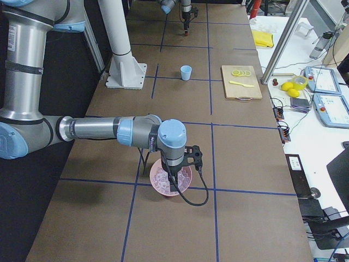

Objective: Put ice and strawberries in cup
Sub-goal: 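Lower the left gripper and grasp the red strawberry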

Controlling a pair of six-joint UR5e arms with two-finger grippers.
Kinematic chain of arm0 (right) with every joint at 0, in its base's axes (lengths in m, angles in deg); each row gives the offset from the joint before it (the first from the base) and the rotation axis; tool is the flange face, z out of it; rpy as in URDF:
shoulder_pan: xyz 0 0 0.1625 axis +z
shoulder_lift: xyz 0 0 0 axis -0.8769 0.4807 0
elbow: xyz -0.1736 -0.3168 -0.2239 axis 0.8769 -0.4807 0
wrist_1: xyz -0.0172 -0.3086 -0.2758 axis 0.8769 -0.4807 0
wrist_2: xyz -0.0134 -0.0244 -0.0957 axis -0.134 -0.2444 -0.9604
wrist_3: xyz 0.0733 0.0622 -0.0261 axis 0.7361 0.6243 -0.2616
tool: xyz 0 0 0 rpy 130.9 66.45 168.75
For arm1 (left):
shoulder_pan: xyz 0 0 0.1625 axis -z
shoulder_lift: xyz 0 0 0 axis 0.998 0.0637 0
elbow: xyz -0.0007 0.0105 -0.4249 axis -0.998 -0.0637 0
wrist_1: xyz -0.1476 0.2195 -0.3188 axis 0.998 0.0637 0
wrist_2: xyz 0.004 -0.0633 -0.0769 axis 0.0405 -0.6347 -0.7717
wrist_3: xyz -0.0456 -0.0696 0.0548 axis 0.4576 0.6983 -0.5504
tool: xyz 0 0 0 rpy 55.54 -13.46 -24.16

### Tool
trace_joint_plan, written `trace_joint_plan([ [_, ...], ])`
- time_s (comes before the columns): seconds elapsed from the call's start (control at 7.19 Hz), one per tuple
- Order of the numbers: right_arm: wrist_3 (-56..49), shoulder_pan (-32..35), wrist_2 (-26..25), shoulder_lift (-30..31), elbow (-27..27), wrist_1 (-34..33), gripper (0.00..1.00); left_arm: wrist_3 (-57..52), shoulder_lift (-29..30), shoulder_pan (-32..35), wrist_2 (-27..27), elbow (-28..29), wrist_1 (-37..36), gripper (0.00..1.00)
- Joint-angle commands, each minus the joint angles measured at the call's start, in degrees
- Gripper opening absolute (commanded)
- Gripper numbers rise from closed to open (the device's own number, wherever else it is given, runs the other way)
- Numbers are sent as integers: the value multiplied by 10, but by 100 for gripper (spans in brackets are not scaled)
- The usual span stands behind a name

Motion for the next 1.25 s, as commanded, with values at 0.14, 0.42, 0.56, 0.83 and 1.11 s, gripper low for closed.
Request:
trace_joint_plan([
  [0.14,0,0,0,-1,0,0,100,1,12,-18,4,16,1,100],
  [0.42,1,0,0,0,-1,0,100,1,16,-20,4,22,1,98],
  [0.56,1,0,0,-1,-1,0,100,3,16,-20,3,22,1,74],
  [0.83,1,0,0,-1,0,0,100,0,15,-19,0,22,0,12],
  [1.11,3,0,0,-1,0,0,100,-3,10,-17,-2,12,-1,1],
])
